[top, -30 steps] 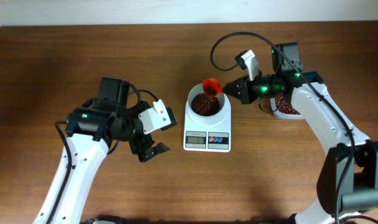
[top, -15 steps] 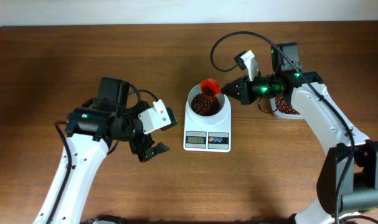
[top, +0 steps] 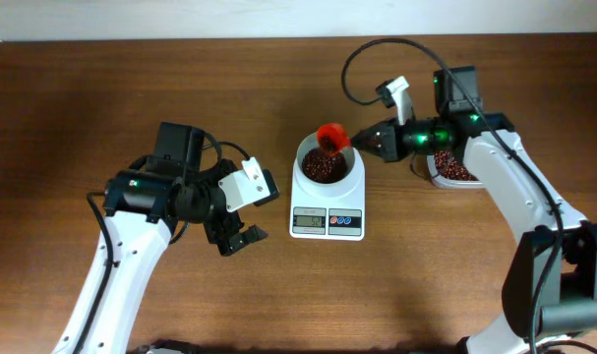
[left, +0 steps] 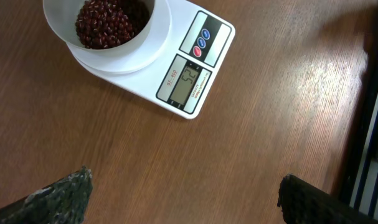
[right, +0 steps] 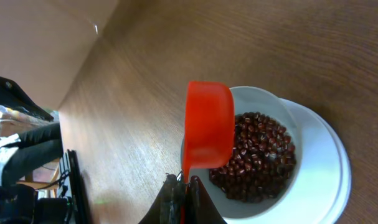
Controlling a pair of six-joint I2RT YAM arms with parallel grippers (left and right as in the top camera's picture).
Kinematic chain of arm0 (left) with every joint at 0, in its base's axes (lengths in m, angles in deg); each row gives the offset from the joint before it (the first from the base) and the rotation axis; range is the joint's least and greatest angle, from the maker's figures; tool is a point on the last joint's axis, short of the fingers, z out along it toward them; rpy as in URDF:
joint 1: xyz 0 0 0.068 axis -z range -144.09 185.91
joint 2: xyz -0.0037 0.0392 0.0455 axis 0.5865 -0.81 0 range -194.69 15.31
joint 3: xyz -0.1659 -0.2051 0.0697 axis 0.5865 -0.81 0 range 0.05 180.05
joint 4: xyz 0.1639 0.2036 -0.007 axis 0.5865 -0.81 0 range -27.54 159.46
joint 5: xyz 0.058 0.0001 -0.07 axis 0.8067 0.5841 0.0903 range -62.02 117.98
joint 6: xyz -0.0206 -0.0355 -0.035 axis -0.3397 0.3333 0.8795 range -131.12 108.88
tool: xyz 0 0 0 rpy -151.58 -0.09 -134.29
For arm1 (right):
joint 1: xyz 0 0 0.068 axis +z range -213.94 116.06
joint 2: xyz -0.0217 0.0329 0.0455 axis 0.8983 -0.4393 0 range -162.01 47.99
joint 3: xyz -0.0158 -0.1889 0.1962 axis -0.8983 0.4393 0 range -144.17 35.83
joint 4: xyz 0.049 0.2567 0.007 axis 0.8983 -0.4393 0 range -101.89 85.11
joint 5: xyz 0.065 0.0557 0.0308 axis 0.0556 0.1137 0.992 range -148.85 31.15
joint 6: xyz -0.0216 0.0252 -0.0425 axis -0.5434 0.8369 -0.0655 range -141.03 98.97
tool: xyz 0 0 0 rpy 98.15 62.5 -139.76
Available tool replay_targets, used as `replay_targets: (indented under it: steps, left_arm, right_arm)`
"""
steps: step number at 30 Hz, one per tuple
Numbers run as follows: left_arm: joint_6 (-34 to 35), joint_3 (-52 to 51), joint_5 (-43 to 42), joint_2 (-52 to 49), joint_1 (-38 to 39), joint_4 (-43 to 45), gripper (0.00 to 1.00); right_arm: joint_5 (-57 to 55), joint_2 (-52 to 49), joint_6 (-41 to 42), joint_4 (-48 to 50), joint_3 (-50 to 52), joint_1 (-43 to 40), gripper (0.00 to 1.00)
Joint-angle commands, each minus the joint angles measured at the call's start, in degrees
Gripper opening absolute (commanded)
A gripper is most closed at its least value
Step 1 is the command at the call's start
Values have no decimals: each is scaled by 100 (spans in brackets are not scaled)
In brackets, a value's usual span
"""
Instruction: Scoop and weigh 50g on scale
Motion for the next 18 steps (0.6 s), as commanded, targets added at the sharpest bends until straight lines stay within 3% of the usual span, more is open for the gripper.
replay_targets:
  steps: [1, 10, 13, 18]
  left_arm:
    - [-90, -15, -103, 11, 22, 9, 99]
    - [-90, -15, -103, 11, 22, 9, 99]
    - [-90, -15, -103, 11, 22, 9, 99]
    - [-90, -15, -103, 11, 22, 9, 99]
  right_arm:
    - [470, -20, 50, -2, -2, -380, 4]
    - [595, -20, -22, -601, -2, -2050, 4]
    - [555, -20, -564, -1150, -2, -2695, 4]
    - [-396, -20, -901, -1786, -2, -3512, 4]
